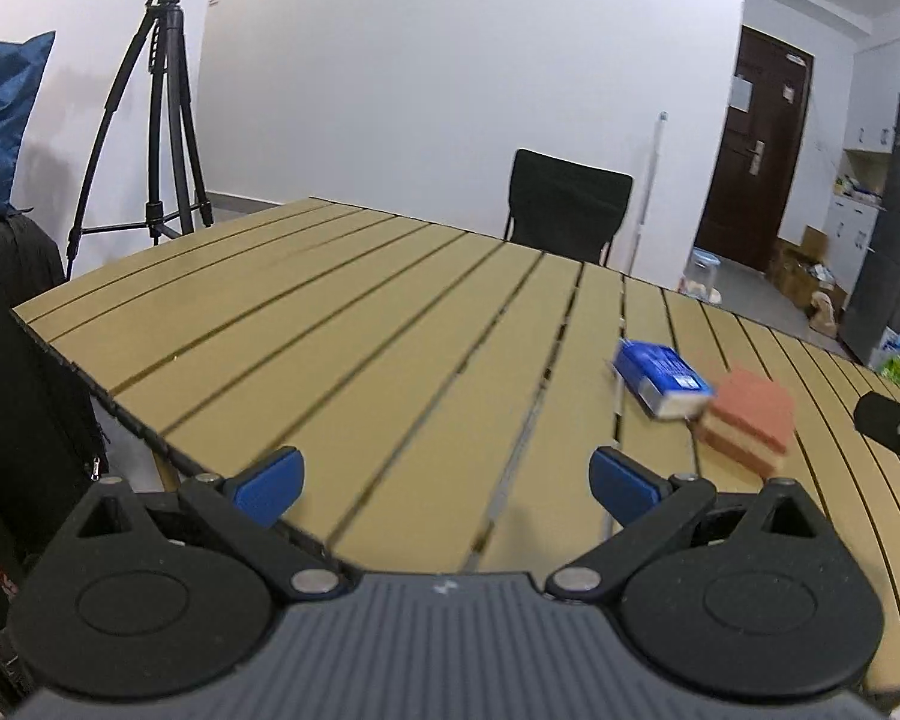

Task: Collect trash
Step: 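Raise both tools away from the bin toward the table, then close the right gripper on the red sponge while the left grasps the blue tissue pack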

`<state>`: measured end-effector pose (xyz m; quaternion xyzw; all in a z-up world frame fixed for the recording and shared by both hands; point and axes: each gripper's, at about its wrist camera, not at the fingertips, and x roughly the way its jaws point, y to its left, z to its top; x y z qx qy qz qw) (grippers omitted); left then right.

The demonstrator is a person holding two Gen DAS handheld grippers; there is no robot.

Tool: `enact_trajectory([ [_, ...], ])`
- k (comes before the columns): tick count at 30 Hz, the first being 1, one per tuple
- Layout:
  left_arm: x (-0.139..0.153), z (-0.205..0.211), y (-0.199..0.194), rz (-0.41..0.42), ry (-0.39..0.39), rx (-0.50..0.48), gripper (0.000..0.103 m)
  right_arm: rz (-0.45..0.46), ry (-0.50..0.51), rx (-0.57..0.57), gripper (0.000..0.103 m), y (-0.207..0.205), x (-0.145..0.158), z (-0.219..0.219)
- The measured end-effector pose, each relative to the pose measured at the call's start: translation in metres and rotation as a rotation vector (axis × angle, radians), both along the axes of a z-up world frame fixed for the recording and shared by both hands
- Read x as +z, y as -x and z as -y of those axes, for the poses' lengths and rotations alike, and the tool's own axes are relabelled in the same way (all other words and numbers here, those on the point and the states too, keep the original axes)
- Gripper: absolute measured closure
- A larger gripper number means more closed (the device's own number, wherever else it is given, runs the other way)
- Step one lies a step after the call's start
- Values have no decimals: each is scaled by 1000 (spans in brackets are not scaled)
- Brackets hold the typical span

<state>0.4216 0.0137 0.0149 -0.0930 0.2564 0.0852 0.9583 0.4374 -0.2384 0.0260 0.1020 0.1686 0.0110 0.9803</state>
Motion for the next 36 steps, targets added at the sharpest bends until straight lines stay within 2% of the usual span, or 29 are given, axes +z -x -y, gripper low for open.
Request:
enact_trajectory([
  [5,-1,-8,-33,0,-13,29,0,-64,34,-23,0,-54,1,-18],
  [12,-15,-15,-75,-18,-4,49,0,-206,30,0,0,-123,-25,-31],
  [20,-34,-19,-93,-41,-4,54,0,-358,62,-62,0,-173,-48,-44],
  [25,-39,-17,-93,-49,-15,52,0,-347,54,-92,1,-178,-51,-43],
  [30,-37,-14,-92,-49,-13,46,0,-315,25,-91,18,-169,-52,-33],
  [36,-31,-11,-92,-40,8,37,0,-278,-56,-95,21,-158,-54,-16],
])
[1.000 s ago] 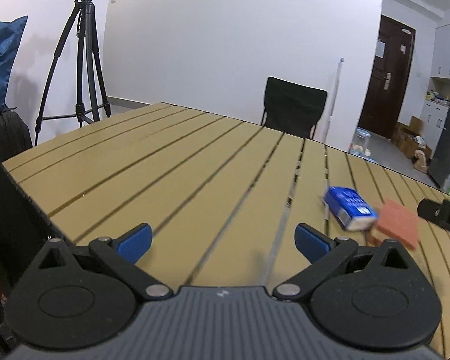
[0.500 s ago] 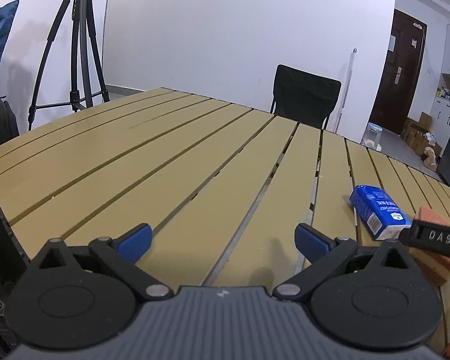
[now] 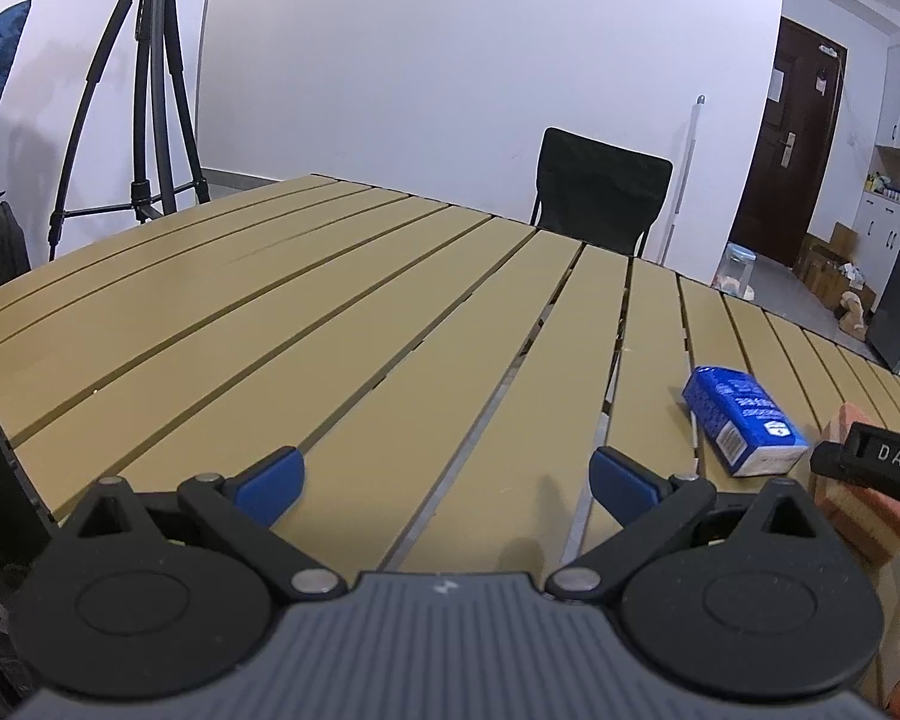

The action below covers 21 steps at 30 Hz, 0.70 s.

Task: Collect trash
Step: 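Close the right gripper on the red sponge while the left grasps the blue tissue pack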

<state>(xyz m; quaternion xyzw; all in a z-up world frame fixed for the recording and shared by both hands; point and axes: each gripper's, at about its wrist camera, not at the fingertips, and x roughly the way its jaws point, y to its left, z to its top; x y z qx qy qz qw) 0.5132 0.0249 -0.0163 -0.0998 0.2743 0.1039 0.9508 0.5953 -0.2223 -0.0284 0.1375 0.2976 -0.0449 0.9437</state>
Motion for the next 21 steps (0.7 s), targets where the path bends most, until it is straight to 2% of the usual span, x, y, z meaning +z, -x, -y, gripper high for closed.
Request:
enact_trajectory([
  [12,7,28,-7,-7,25,-35,0,87,-124,-42,21,24,10,51],
  [21,17,87,-27,-66,-33,-122,0,125,-185,-91,21,46,15,121],
])
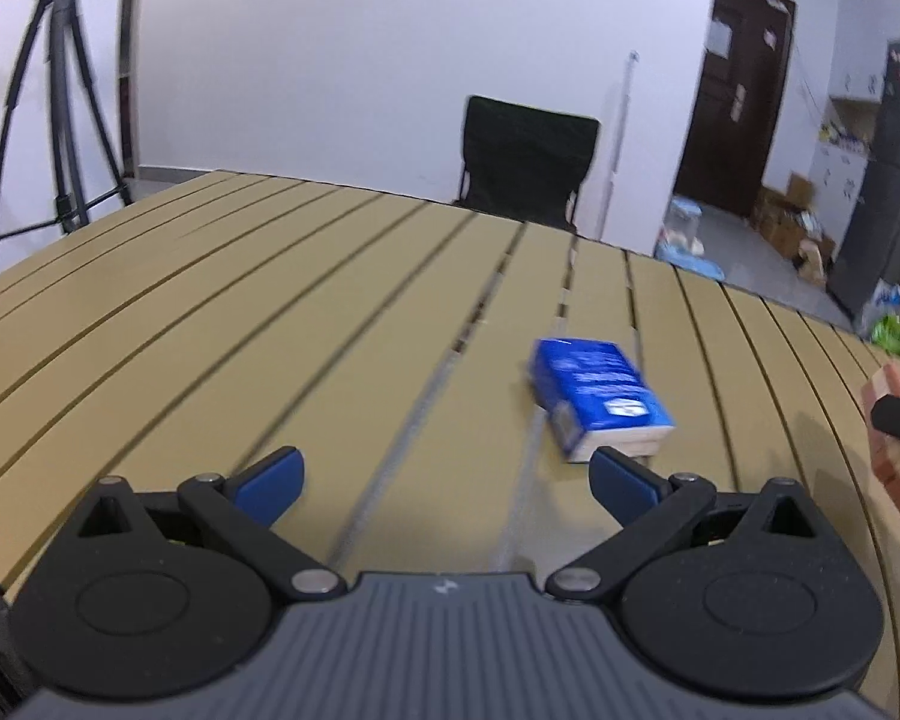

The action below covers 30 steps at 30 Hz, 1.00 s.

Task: Collect trash
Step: 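Close the right gripper on the red sponge while the left grasps the blue tissue pack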

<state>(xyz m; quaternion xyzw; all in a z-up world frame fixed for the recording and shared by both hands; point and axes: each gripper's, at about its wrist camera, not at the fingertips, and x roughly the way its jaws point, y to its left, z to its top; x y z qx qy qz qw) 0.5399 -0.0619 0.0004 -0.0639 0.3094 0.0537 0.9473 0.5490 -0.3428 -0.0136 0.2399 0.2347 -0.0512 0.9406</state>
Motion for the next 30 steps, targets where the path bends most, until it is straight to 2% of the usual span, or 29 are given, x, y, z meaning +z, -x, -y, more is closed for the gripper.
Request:
enact_trajectory([
  [4,5,29,-17,-21,-32,-28,0,9,-27,-21,21,3,-1,24],
  [8,8,52,-41,-33,-98,-11,0,8,-39,-43,21,5,-4,45],
  [12,3,66,-63,-88,-88,-4,0,12,-23,-65,21,7,-6,59],
  [18,-10,83,-83,-117,-127,52,2,19,-16,-57,21,3,-6,67],
  [19,-12,84,-85,-122,-133,57,4,20,-13,-54,21,3,-6,67],
  [21,-15,84,-86,-134,-134,68,23,24,-7,-44,21,2,-5,65],
  [23,-16,80,-88,-148,-104,59,37,28,-2,-34,21,1,-4,64],
  [24,-16,78,-90,-148,-93,58,49,30,0,-30,21,2,-3,63],
  [30,-12,71,-87,-144,-92,58,51,27,3,-22,21,7,-1,64],
])
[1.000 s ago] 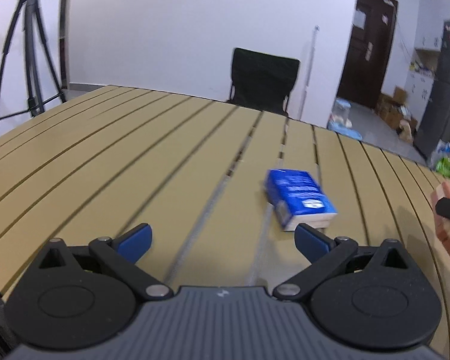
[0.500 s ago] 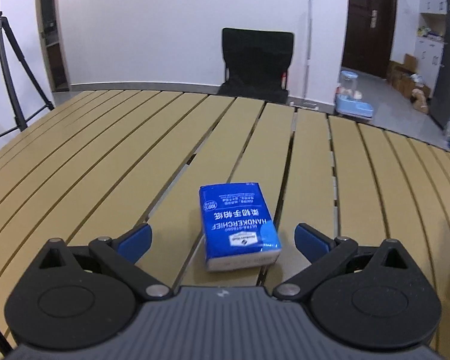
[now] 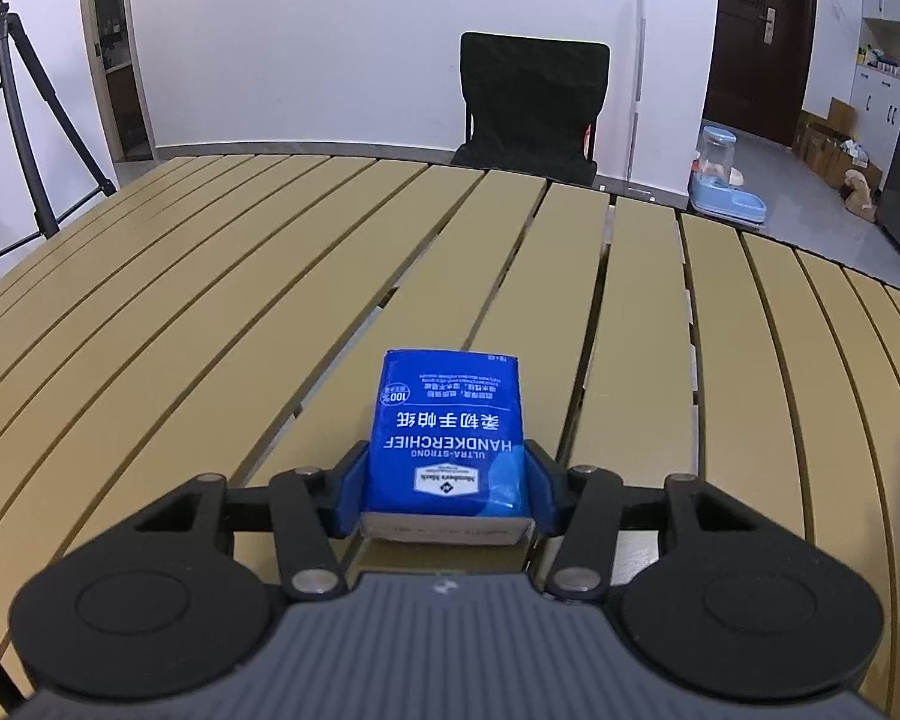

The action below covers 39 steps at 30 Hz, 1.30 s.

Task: Collect trash
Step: 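Close the right gripper on the red sponge while the left grasps the blue tissue pack, then carry the blue tissue pack and red sponge from the table toward the black bin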

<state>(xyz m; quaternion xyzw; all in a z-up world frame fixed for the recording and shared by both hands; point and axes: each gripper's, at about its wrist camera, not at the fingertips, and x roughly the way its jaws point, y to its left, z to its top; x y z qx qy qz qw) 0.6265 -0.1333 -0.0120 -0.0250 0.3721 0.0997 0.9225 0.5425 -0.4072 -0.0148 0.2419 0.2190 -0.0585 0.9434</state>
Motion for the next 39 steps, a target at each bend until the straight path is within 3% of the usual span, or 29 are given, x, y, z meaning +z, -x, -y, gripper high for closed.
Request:
enact_trajectory([
  [11,15,-12,38,20,0,-83,50,-16,67,45,21,9,15,-24],
  [16,29,-22,71,40,6,-130,50,-28,149,76,21,25,27,-50],
  [29,78,-45,160,127,-2,-202,50,54,228,145,22,91,64,-98],
  [39,90,-55,227,163,2,-247,50,90,253,212,22,155,69,-113],
])
